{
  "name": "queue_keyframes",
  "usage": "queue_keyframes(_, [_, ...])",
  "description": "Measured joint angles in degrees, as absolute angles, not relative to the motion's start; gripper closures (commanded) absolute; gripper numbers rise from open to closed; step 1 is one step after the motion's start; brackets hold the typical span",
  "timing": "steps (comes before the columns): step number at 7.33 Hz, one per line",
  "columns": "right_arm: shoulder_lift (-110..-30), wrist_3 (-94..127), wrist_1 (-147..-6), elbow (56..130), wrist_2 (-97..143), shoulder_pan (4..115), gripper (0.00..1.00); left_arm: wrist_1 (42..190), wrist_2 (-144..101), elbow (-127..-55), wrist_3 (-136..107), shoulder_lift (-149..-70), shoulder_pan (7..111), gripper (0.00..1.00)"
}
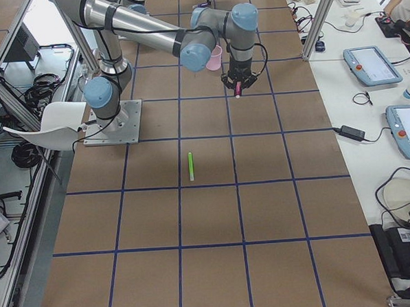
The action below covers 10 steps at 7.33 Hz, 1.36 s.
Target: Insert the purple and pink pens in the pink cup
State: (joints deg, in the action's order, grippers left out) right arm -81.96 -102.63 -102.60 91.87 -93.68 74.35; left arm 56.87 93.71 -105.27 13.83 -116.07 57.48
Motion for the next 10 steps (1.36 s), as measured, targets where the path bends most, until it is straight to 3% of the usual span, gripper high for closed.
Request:
queue_keyframes(4, [-81.3, -78.4, -103.2, 91.7, -98.8, 93.1, 1.00, 56.9, 93.7, -103.0, 13.6, -114.1, 58.2, 1.00])
queue_keyframes(10, [-72.2, -53.6, -106.9, 92.3, -115.2, 115.0, 0.98, 56.9, 93.8, -98.0, 13.5, -110.0, 63.9, 1.00])
